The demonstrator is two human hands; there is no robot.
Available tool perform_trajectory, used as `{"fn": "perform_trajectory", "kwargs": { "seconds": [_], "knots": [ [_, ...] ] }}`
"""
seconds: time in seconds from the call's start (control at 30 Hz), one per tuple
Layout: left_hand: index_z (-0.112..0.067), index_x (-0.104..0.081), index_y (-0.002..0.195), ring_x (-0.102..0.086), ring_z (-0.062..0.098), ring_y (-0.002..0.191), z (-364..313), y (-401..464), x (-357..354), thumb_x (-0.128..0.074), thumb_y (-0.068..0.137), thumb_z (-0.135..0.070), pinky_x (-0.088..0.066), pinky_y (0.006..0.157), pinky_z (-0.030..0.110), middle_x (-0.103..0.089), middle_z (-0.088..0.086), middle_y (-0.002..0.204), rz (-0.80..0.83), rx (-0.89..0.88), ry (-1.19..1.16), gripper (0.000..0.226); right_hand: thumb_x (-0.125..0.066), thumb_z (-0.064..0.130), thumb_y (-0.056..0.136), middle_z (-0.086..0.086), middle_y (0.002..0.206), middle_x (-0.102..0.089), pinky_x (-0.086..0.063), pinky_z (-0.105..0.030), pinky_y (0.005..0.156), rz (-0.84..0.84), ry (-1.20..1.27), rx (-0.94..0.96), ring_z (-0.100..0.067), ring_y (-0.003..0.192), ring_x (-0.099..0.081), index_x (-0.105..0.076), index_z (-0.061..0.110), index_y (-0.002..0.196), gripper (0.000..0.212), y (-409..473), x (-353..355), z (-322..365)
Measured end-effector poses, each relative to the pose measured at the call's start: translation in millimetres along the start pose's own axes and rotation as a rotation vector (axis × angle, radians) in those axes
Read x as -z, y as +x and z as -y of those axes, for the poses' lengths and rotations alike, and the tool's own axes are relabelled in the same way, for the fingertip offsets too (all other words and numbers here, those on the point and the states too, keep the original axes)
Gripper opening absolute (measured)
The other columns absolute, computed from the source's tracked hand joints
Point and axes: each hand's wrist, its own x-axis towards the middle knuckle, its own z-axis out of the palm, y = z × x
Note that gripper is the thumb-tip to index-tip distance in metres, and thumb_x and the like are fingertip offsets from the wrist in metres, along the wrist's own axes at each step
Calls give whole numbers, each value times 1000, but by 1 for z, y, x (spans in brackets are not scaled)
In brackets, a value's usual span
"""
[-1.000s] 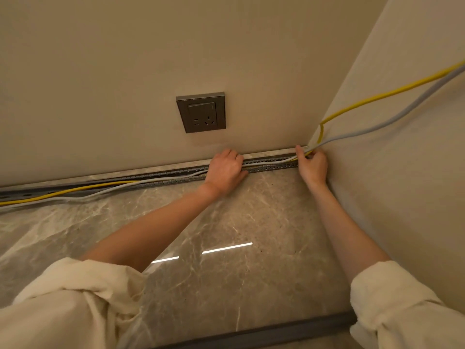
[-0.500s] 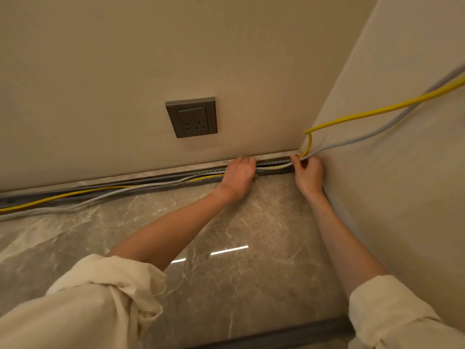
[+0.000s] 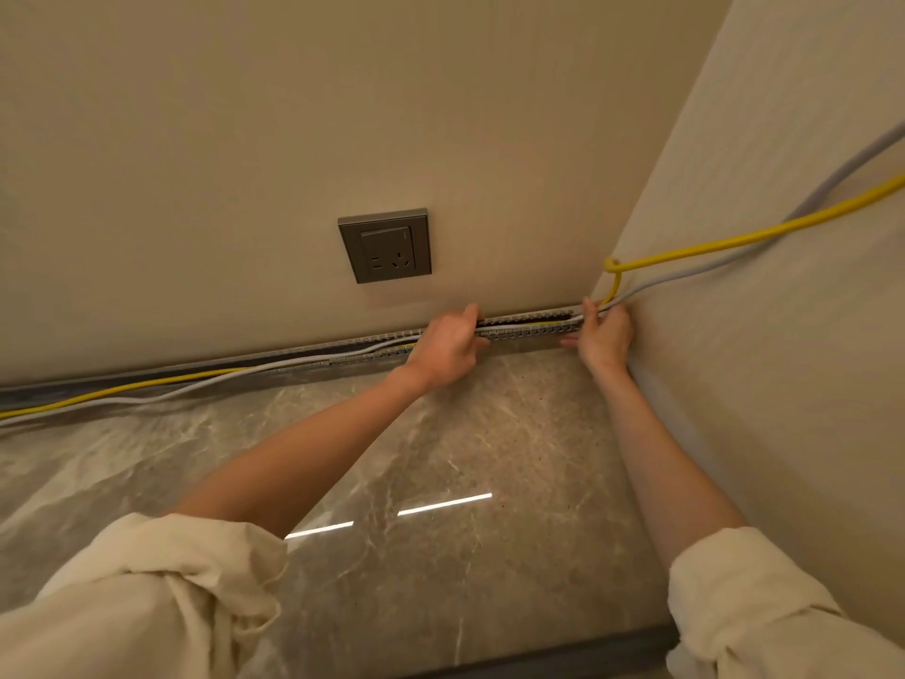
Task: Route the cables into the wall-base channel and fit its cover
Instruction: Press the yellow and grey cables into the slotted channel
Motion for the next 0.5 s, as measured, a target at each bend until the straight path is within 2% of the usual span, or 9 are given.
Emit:
{"fn": "perform_trajectory", "kwargs": {
  "seconds": [0.07,0.17,0.23,0.37,0.5],
  "knots": [
    [-2,-46,103,-59,43,85,4,-3,2,-55,91,-21,-48,69,47,-66,24,92,-1,11,-5,24,-40,19,100,-35,106,-57,-58,-46,53,17,98,-42,-41,65,-68,-35,5,98,15,1,-5,-1],
    [-2,-46,102,-59,43,84,10,-6,5,-55,91,-20,-47,67,46,-66,23,90,-5,7,-3,23,-31,15,103,-33,93,-51,-52,-30,34,18,235,-89,-18,35,-61,-29,4,99,12,2,-13,-1],
    [-3,-46,102,-59,42,83,11,-7,7,-55,91,-20,-44,65,42,-66,22,90,-6,-3,-12,22,-30,13,102,-28,90,-49,-45,-24,27,-37,239,-72,-10,26,-53,-28,4,99,9,2,-17,0],
    [-4,-46,104,-59,41,84,13,-9,7,-55,91,-21,-47,66,44,-67,22,92,-7,-21,-21,23,-31,15,102,-18,85,-47,-41,-22,25,-96,172,-24,-6,21,-42,-32,7,99,9,2,-19,-1],
    [-2,-49,111,-61,42,88,9,-10,3,-55,91,-20,-48,69,44,-68,23,97,-45,-41,-31,28,-36,21,101,-21,82,-50,-48,-33,33,-112,167,-60,-11,27,-51,-37,5,93,18,-2,-16,-7]
  ]
}}
